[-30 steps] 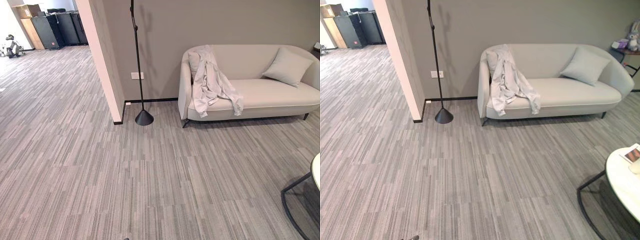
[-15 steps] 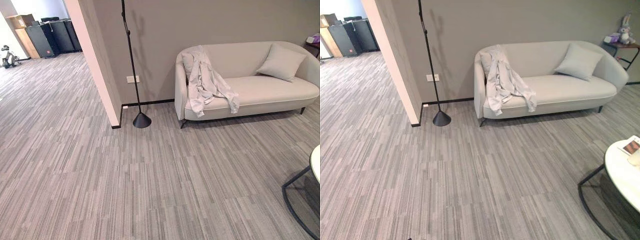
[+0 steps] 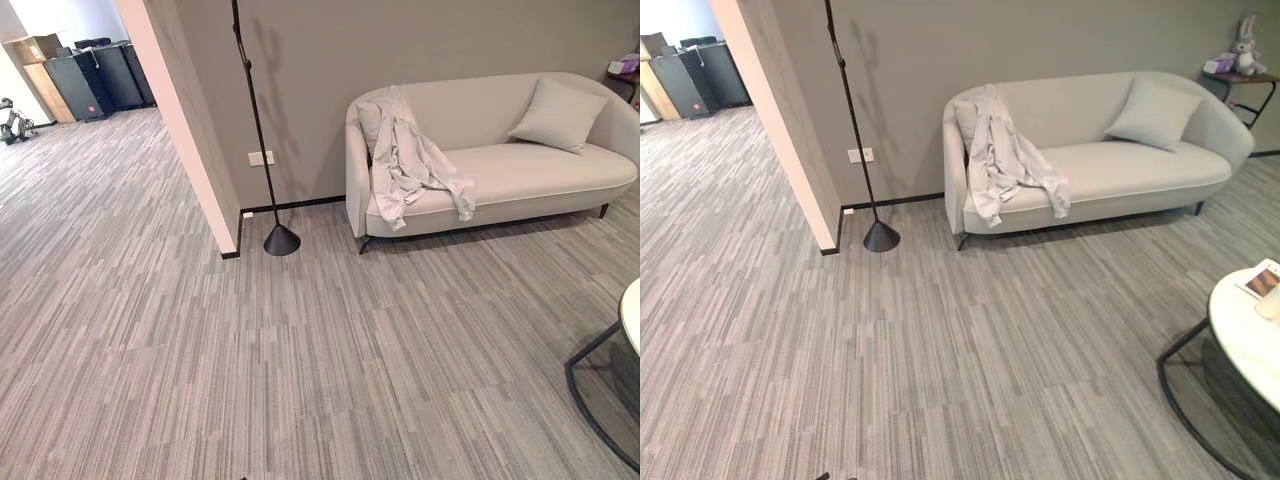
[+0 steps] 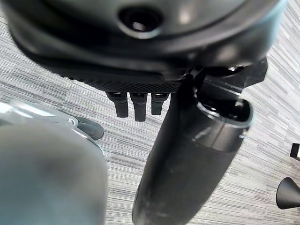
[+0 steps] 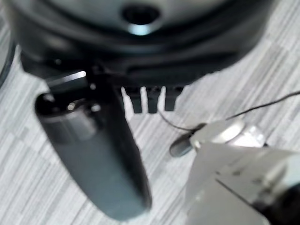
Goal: Hang the clothes on the sofa on the clothes rack.
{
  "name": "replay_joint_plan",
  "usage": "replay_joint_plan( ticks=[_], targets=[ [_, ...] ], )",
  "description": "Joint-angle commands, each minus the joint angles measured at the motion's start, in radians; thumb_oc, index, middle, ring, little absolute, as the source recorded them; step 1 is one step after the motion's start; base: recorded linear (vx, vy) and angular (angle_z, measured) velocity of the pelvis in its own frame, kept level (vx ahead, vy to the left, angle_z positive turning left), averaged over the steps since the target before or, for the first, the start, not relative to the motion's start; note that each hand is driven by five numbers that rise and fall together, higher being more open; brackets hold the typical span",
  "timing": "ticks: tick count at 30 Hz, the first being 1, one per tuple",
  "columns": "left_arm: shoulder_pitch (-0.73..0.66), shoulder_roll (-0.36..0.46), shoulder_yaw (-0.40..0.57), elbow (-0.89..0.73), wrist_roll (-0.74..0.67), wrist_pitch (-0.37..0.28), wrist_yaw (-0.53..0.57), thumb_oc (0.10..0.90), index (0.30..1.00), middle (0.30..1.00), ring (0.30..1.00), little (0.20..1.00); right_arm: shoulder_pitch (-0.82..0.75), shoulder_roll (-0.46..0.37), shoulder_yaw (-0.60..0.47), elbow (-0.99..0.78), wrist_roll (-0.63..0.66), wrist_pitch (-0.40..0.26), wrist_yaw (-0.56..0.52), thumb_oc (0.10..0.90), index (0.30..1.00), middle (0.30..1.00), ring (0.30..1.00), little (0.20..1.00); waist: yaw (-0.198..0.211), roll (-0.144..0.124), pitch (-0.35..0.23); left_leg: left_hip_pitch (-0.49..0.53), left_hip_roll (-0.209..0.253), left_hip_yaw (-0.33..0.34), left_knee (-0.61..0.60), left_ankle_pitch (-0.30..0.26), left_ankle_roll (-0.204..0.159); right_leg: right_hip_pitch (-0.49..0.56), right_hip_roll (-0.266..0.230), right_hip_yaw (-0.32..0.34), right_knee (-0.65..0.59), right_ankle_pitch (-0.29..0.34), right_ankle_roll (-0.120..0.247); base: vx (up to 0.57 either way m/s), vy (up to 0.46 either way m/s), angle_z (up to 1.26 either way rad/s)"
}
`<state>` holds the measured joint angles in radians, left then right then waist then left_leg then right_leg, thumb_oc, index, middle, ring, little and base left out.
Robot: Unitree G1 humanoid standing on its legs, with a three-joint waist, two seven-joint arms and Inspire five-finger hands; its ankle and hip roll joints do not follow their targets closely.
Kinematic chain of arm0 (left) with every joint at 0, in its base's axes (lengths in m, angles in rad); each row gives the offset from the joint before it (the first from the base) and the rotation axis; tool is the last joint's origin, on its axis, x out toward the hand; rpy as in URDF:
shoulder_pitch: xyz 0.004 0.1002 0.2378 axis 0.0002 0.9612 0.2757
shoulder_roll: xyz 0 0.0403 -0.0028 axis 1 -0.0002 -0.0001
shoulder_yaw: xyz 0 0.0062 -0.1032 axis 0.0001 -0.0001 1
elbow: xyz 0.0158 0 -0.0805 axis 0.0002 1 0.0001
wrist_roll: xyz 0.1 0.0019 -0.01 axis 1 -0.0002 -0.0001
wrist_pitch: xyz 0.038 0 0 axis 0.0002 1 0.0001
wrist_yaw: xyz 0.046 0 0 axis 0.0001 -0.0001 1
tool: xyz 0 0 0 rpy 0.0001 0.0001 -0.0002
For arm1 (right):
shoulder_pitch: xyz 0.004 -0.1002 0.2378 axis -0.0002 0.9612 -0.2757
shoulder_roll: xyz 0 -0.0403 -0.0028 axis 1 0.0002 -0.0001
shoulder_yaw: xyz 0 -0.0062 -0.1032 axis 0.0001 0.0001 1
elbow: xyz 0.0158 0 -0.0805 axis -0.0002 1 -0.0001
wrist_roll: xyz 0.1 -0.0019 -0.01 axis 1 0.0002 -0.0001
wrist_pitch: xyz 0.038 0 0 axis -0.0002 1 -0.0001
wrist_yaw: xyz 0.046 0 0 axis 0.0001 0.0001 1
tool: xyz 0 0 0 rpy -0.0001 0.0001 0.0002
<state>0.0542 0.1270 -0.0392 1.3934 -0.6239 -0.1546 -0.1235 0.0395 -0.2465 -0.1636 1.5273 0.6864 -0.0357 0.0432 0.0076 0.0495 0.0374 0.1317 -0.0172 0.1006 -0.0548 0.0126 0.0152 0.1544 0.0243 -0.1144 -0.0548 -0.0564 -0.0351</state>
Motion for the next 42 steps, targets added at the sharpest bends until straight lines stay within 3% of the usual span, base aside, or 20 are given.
replay_joint_plan(
  ticks=[1,3,6,7,9,12,18,23,24,27,28,29,30,31,32,34,38,39,40,42],
  targets=[
    [-0.058,-0.051,0.003,0.031,0.025,-0.038,-0.021,0.8,0.9,0.9,0.9,0.9,-0.061,-0.041,-0.003,0.113,-0.005,-0.011,0.012,0.8,0.9,0.9,0.9,0.9,-0.007,-0.024,-0.014,0.012,0.064,-0.012,-0.032,0.035,-0.073,-0.007,-0.036,0.018,-0.033,0.082,0.079,0.01,-0.04,-0.04],
    [-0.061,-0.054,0.008,0.029,0.01,-0.037,-0.017,0.8,0.9,0.9,0.9,0.9,-0.061,-0.045,-0.009,0.113,-0.004,-0.011,0.011,0.8,0.9,0.9,0.9,0.9,-0.009,-0.021,-0.008,0.013,0.071,-0.008,-0.03,0.042,-0.078,-0.01,-0.032,0.024,-0.033,0.081,0.076,-0.01,-0.085,-0.05],
    [-0.075,-0.056,0.02,0.012,-0.034,-0.034,-0.005,0.8,0.9,0.9,0.9,0.9,-0.067,-0.063,-0.009,0.124,-0.045,-0.011,-0.002,0.8,0.9,0.9,0.9,0.9,-0.004,-0.042,0.042,-0.141,0.106,-0.012,0.287,0.009,-0.09,-0.013,-0.027,0.049,-0.033,0.085,0.055,-0.08,-0.19,-0.23],
    [-0.08,-0.055,0.032,-0.011,-0.071,-0.035,0.006,0.8,0.9,0.9,0.9,0.9,-0.071,-0.075,-0.004,0.123,-0.078,-0.008,-0.014,0.8,0.9,0.9,0.9,0.9,0.003,-0.045,0.076,-0.279,0.125,-0.044,0.535,0.086,-0.084,-0.005,-0.019,0.059,-0.033,0.087,0.032,-0.05,-0.241,-0.29],
    [-0.08,-0.055,0.038,-0.026,-0.09,-0.039,0.014,0.8,0.9,0.9,0.9,0.9,-0.081,-0.091,0.01,0.12,-0.11,-0.005,-0.029,0.8,0.9,0.9,0.9,0.9,0.021,-0.043,0.102,-0.387,0.084,-0.082,0.65,0.147,-0.064,0.005,-0.011,0.067,-0.033,0.083,0.014,0.02,-0.155,-0.12],
    [-0.069,-0.044,0.041,-0.02,-0.108,-0.043,0.02,0.8,0.9,0.9,0.9,0.9,-0.107,-0.072,0.058,0.098,-0.125,-0.023,-0.054,0.8,0.9,0.9,0.9,0.9,0.073,-0.032,0.105,-0.486,-0.009,-0.094,0.517,0.123,-0.051,0.032,0.011,0.1,-0.033,0.064,0.017,0.18,0.001,-0.13],
    [-0.062,-0.013,0.11,0.036,-0.111,-0.049,0.022,0.8,0.9,0.9,0.9,0.9,-0.115,-0.028,0.108,0.05,-0.129,-0.031,-0.022,0.8,0.9,0.9,0.9,0.9,0.148,-0.029,0.084,-0.53,-0.066,-0.053,0.074,0.273,-0.075,0.11,0.081,0.2,-0.033,0.01,0.001,0.3,-0.029,-0.5],
    [-0.027,0.02,0.182,0.067,-0.083,-0.054,0.021,0.8,0.9,0.9,0.9,0.9,-0.09,-0.001,0.156,0.029,-0.225,-0.04,-0.014,0.8,0.9,0.9,0.9,0.9,0.179,-0.056,0.031,-0.471,-0.063,-0.044,-0.02,0.323,-0.053,0.204,0.102,0.29,-0.033,-0.046,-0.02,0.48,0.016,-0.59],
    [-0.025,0.035,0.204,0.07,-0.072,-0.057,0.027,0.8,0.9,0.9,0.9,0.9,-0.087,0.021,0.176,0.022,-0.246,-0.037,-0.008,0.8,0.9,0.9,0.9,0.9,0.188,-0.095,0.002,-0.442,-0.068,-0.039,-0.019,0.327,-0.043,0.225,0.083,0.298,-0.033,-0.023,-0.001,0.67,0.017,-0.75],
    [-0.024,0.042,0.213,0.056,-0.07,-0.068,0.031,0.8,0.9,0.9,0.9,0.9,-0.065,0.047,0.207,0.012,-0.27,-0.045,0.02,0.8,0.9,0.9,0.9,0.9,0.207,-0.159,-0.03,-0.381,-0.087,0.017,-0.012,0.273,-0.015,0.217,0.019,0.246,0.099,0.126,0.101,0.48,0.007,-0.69],
    [-0.023,0.042,0.213,0.055,-0.07,-0.068,0.031,0.8,0.9,0.9,0.9,0.9,-0.065,0.047,0.207,0.012,-0.27,-0.045,0.02,0.8,0.9,0.9,0.9,0.9,0.212,-0.156,-0.033,-0.384,-0.081,0.02,-0.013,0.275,-0.016,0.212,0.023,0.252,0.099,0.13,0.1,0.39,0.029,-0.29],
    [-0.039,0.047,0.196,0.033,-0.063,-0.072,0.033,0.8,0.9,0.9,0.9,0.9,-0.072,0.05,0.224,-0.008,-0.288,-0.051,0.019,0.8,0.9,0.9,0.9,0.9,0.214,-0.167,-0.025,-0.328,-0.081,0.039,-0.008,0.225,0.007,0.142,0.003,0.179,0.3,0.227,0.199,0.32,0.044,-0.52],
    [-0.047,0.049,0.188,0.026,-0.059,-0.071,0.035,0.8,0.9,0.9,0.9,0.9,-0.073,0.048,0.223,-0.02,-0.292,-0.054,0.018,0.8,0.9,0.9,0.9,0.9,0.214,-0.16,-0.019,-0.297,-0.076,0.042,-0.006,0.196,0.018,0.093,-0.005,0.129,0.438,0.283,0.255,0.32,0.045,-0.63],
    [-0.047,0.048,0.188,0.026,-0.058,-0.071,0.036,0.8,0.9,0.9,0.9,0.9,-0.073,0.048,0.223,-0.02,-0.292,-0.054,0.018,0.8,0.9,0.9,0.9,0.9,0.217,-0.156,-0.022,-0.3,-0.07,0.044,-0.006,0.198,0.017,0.088,-0.001,0.132,0.438,0.287,0.254,0.33,0.122,-0.77],
    [-0.076,0.058,0.167,0.022,-0.043,-0.069,0.049,0.8,0.9,0.9,0.9,0.9,-0.076,0.042,0.218,-0.047,-0.304,-0.053,0.02,0.8,0.9,0.9,0.9,0.9,0.18,-0.117,0.002,-0.195,-0.053,0.031,-0.019,0.147,0.04,-0.043,-0.08,-0.017,0.703,0.361,0.297,0.35,0.193,-0.31],
    [-0.094,0.061,0.153,0.011,-0.046,-0.071,0.054,0.8,0.9,0.9,0.9,0.9,-0.075,0.047,0.218,-0.078,-0.303,-0.061,0.014,0.8,0.9,0.9,0.9,0.9,0.127,-0.069,0.021,-0.115,-0.035,0.009,-0.032,0.107,0.057,-0.171,-0.145,-0.103,0.844,0.262,0.238,0.42,0.202,0.26],
    [-0.109,0.052,0.132,-0.005,-0.038,-0.082,0.054,0.8,0.9,0.9,0.9,0.9,-0.078,0.056,0.227,-0.122,-0.261,-0.074,0.02,0.8,0.9,0.9,0.9,0.9,0.083,-0.039,0.045,-0.056,-0.03,-0.029,-0.032,0.073,0.041,-0.252,-0.197,-0.174,0.682,0.167,0.183,0.28,-0.042,0.66],
    [-0.112,0.047,0.115,-0.001,-0.026,-0.086,0.056,0.8,0.9,0.9,0.9,0.9,-0.086,0.054,0.23,-0.135,-0.248,-0.078,0.019,0.8,0.9,0.9,0.9,0.9,0.066,-0.04,0.052,-0.025,-0.034,-0.056,-0.032,0.041,0.021,-0.264,-0.197,-0.151,0.457,0.13,0.158,0.34,-0.159,0.48],
    [-0.112,0.047,0.115,-0.001,-0.026,-0.086,0.056,0.8,0.9,0.9,0.9,0.9,-0.086,0.053,0.23,-0.135,-0.248,-0.078,0.019,0.8,0.9,0.9,0.9,0.9,0.064,-0.036,0.051,-0.026,-0.03,-0.057,-0.032,0.042,0.02,-0.259,-0.192,-0.155,0.444,0.138,0.156,0.54,-0.275,0.58],
    [-0.116,0.043,0.116,0.015,-0.006,-0.096,0.063,0.8,0.9,0.9,0.9,0.9,-0.097,0.049,0.217,-0.124,-0.235,-0.076,0.012,0.8,0.9,0.9,0.9,0.9,0.036,-0.053,0.051,0.025,-0.035,-0.117,-0.032,-0.012,-0.008,-0.309,-0.207,-0.019,0.097,0.217,0.178,0.47,-0.215,0.59]
  ],
)
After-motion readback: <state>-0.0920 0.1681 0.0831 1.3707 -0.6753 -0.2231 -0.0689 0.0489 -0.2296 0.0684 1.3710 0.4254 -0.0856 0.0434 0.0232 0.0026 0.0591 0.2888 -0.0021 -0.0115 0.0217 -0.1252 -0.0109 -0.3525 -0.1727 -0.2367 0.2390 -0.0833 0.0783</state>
